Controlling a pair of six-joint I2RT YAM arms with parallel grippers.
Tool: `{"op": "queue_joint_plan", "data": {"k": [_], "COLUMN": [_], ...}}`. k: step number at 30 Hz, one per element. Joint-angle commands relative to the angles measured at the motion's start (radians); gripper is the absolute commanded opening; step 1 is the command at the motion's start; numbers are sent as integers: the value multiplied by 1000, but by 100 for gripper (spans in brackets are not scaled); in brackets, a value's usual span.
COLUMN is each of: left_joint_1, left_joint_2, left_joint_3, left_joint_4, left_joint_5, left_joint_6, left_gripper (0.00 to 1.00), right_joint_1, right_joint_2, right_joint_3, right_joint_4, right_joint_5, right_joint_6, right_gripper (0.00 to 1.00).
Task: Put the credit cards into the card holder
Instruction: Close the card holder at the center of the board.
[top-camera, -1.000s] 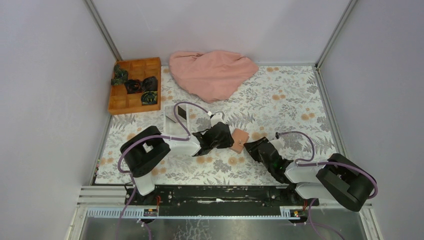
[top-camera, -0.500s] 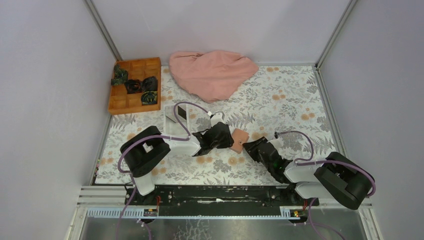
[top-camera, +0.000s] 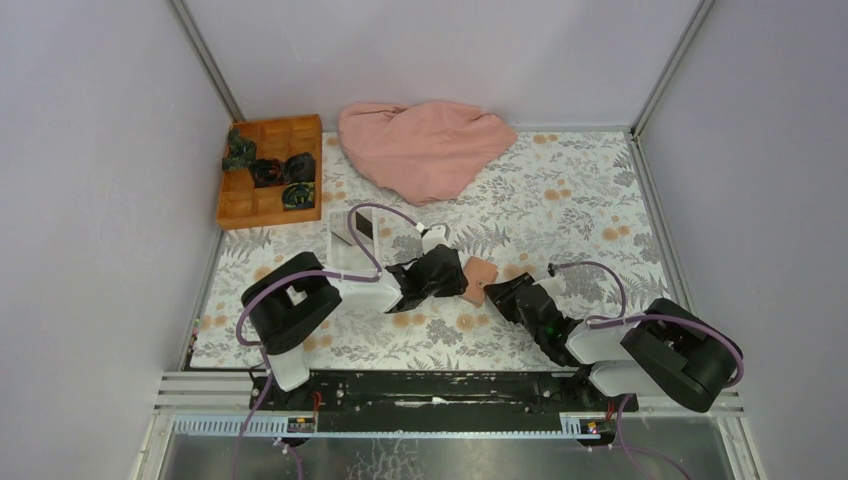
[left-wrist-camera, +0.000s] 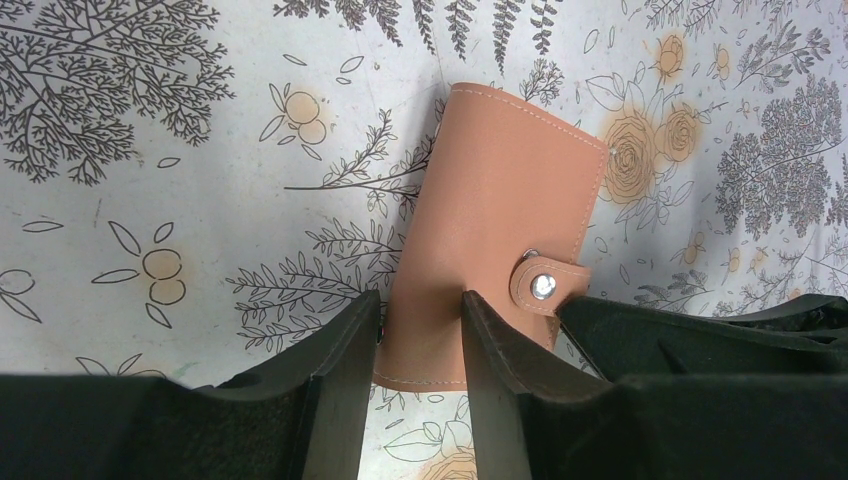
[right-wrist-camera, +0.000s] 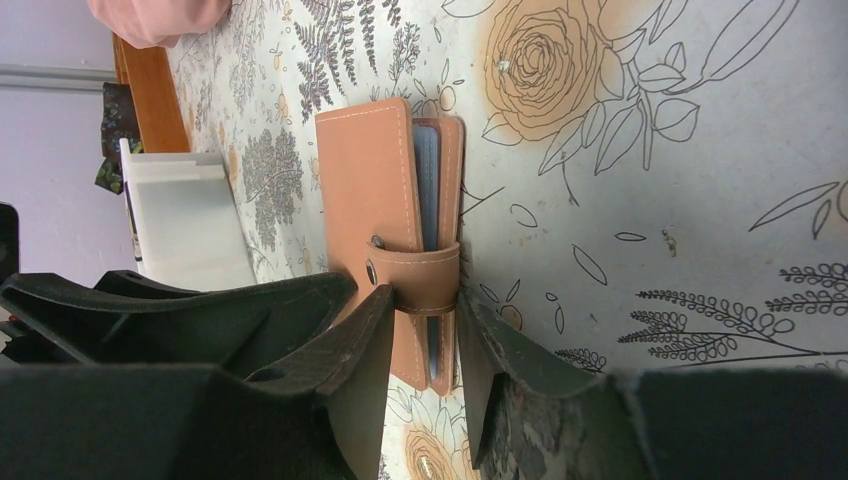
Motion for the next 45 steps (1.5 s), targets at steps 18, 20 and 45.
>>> {"op": "queue_joint_plan", "data": {"k": [18,20,45], "left_joint_1": [-29,-31,-32], "left_joint_2": [137,140,168], "left_joint_3": [-53,-52,-38], "left_joint_4": [-265,-267,-273], "left_joint_5": [25,25,30], "left_joint_6": [33,31,39], "left_gripper": [43,43,43], "right_joint_1": [-26,-29,-52], "right_joint_2": [98,107,189], "right_joint_3": [8,8,103], "right_joint_4": [55,63,-13], "right_joint_5": [-53,-59,-130], "right_joint_6": [-36,-38,-97], "right_gripper": [38,38,39]}}
